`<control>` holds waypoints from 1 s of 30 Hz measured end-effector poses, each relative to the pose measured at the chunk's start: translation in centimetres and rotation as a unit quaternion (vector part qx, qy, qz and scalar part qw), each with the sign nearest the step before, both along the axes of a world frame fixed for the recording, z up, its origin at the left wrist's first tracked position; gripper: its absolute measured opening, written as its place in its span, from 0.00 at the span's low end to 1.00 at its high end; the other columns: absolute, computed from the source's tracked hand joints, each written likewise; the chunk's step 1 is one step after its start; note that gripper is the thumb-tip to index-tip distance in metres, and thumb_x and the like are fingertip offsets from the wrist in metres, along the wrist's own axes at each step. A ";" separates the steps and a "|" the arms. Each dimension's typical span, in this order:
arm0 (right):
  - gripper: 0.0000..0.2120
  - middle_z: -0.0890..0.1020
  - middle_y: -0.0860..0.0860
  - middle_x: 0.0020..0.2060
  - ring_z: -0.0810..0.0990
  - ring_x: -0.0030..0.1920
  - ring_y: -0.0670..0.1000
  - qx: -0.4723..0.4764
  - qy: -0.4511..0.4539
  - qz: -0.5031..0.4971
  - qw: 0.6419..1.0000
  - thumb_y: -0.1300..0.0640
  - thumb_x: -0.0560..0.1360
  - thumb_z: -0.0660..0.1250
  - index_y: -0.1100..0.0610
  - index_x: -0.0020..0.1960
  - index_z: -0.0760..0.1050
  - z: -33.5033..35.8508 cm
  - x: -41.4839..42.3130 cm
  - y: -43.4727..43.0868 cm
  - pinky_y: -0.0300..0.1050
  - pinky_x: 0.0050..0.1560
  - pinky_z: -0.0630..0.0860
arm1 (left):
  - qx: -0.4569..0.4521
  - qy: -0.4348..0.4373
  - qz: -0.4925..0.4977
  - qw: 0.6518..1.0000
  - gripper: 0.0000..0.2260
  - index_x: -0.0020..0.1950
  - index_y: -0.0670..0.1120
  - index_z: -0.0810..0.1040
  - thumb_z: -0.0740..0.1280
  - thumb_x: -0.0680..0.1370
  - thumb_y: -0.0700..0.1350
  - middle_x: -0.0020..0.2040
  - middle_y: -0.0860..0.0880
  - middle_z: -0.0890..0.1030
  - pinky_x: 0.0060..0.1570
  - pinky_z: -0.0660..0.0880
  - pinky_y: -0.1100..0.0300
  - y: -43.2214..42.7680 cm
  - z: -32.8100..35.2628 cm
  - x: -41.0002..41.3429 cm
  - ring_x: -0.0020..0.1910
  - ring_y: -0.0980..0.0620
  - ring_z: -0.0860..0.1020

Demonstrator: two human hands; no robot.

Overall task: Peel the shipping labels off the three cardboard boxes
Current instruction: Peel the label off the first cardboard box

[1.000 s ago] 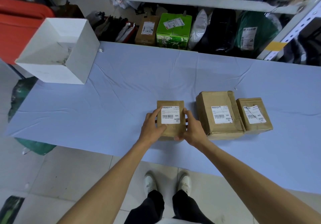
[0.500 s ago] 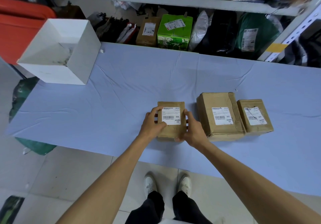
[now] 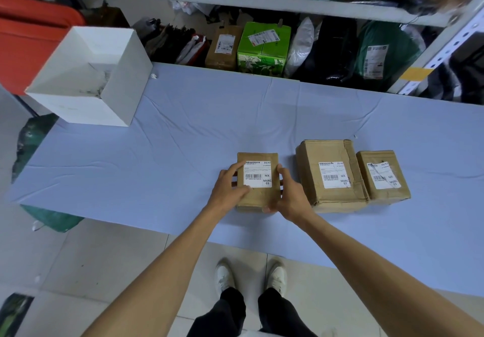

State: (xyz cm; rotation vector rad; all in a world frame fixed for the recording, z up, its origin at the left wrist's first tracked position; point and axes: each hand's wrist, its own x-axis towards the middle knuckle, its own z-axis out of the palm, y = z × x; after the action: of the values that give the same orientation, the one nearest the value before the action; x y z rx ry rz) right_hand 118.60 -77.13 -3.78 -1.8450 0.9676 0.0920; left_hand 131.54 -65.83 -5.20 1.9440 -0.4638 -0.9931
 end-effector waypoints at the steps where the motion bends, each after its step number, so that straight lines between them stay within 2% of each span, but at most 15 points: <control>1: 0.52 0.74 0.53 0.62 0.75 0.54 0.52 0.001 -0.001 0.000 1.000 0.69 0.60 0.78 0.55 0.75 0.53 0.0 0.0 0.0 0.47 0.51 0.78 | 0.000 -0.001 0.001 1.000 0.29 0.70 0.58 0.67 0.69 0.74 0.37 0.63 0.48 0.69 0.58 0.77 0.49 0.0 0.0 0.1 0.60 0.49 0.74; 5: 0.51 0.73 0.54 0.63 0.74 0.56 0.53 -0.001 0.000 0.003 1.000 0.69 0.61 0.78 0.55 0.75 0.53 0.0 0.1 0.0 0.49 0.53 0.78 | -0.002 -0.001 -0.001 1.000 0.26 0.67 0.56 0.70 0.69 0.73 0.36 0.63 0.48 0.69 0.57 0.78 0.47 -0.3 0.4 0.3 0.60 0.48 0.74; 8: 0.50 0.74 0.54 0.62 0.75 0.53 0.52 -0.005 0.004 0.004 1.000 0.69 0.62 0.77 0.53 0.75 0.53 0.0 0.1 0.0 0.48 0.49 0.79 | 0.009 0.002 -0.014 1.000 0.19 0.56 0.53 0.79 0.69 0.71 0.34 0.63 0.47 0.70 0.56 0.78 0.46 -0.3 0.4 0.3 0.60 0.45 0.75; 9: 0.50 0.74 0.53 0.62 0.76 0.52 0.52 -0.005 0.003 0.004 1.000 0.69 0.62 0.77 0.53 0.75 0.54 0.0 0.1 0.0 0.46 0.47 0.79 | 0.009 0.002 -0.020 1.000 0.18 0.54 0.53 0.80 0.69 0.70 0.34 0.63 0.47 0.70 0.56 0.78 0.46 -0.2 0.3 0.3 0.59 0.45 0.76; 11: 0.49 0.73 0.53 0.62 0.74 0.53 0.50 -0.004 0.001 0.004 1.000 0.69 0.63 0.77 0.53 0.75 0.53 0.0 0.0 0.0 0.42 0.45 0.77 | -0.018 0.015 -0.010 1.000 0.20 0.55 0.53 0.78 0.68 0.70 0.32 0.63 0.47 0.72 0.53 0.79 0.46 0.2 0.0 0.3 0.58 0.46 0.78; 14: 0.48 0.73 0.53 0.63 0.73 0.54 0.49 -0.006 0.000 0.006 1.000 0.68 0.64 0.77 0.52 0.75 0.53 -0.1 0.0 0.0 0.42 0.48 0.75 | -0.065 -0.024 0.066 0.995 0.15 0.54 0.55 0.75 0.71 0.73 0.39 0.56 0.54 0.78 0.47 0.81 0.56 0.6 -0.3 0.7 0.53 0.55 0.79; 17: 0.48 0.73 0.53 0.64 0.74 0.56 0.50 -0.009 0.002 0.008 1.000 0.68 0.65 0.76 0.52 0.75 0.52 -0.2 0.0 0.0 0.44 0.50 0.75 | -0.068 -0.103 0.095 0.988 0.10 0.51 0.55 0.76 0.73 0.74 0.45 0.53 0.54 0.78 0.48 0.75 0.65 -0.1 -0.6 1.2 0.51 0.56 0.78; 21: 0.49 0.72 0.52 0.64 0.73 0.54 0.48 0.000 0.001 0.005 1.000 0.69 0.64 0.77 0.53 0.76 0.52 -0.2 -0.1 0.0 0.41 0.46 0.75 | -0.072 -0.147 0.064 0.984 0.07 0.49 0.50 0.79 0.74 0.73 0.44 0.54 0.50 0.76 0.48 0.72 0.72 -1.9 -0.6 1.5 0.52 0.56 0.78; 25: 0.48 0.72 0.53 0.65 0.73 0.56 0.49 0.006 -0.006 0.003 1.000 0.69 0.65 0.76 0.53 0.76 0.52 -0.1 -0.1 -0.1 0.42 0.49 0.75 | -0.065 -0.187 0.084 0.977 0.06 0.48 0.49 0.80 0.73 0.73 0.41 0.52 0.50 0.76 0.45 0.71 0.76 -2.3 -1.1 1.3 0.50 0.56 0.79; 26: 0.48 0.72 0.53 0.65 0.73 0.56 0.49 0.009 -0.007 0.002 1.000 0.69 0.65 0.76 0.53 0.76 0.52 -0.1 -0.1 -0.1 0.42 0.50 0.75 | -0.062 -0.202 0.083 0.974 0.06 0.49 0.48 0.80 0.72 0.74 0.41 0.52 0.50 0.76 0.45 0.71 0.76 -2.3 -1.2 1.2 0.49 0.56 0.79; 30: 0.50 0.73 0.52 0.64 0.74 0.55 0.49 0.013 -0.005 -0.004 1.000 0.69 0.63 0.77 0.53 0.76 0.53 -0.2 -0.1 -0.1 0.43 0.51 0.76 | -0.055 -0.227 0.087 0.968 0.03 0.47 0.48 0.80 0.72 0.74 0.43 0.50 0.51 0.76 0.50 0.73 0.64 -2.6 -1.3 1.1 0.47 0.57 0.79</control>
State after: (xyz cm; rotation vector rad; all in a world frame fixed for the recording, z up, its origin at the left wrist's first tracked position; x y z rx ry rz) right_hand 118.45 -77.27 -3.94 -1.8161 0.9623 0.0891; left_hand 132.62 -68.45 -6.48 2.0695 -0.5765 -0.3951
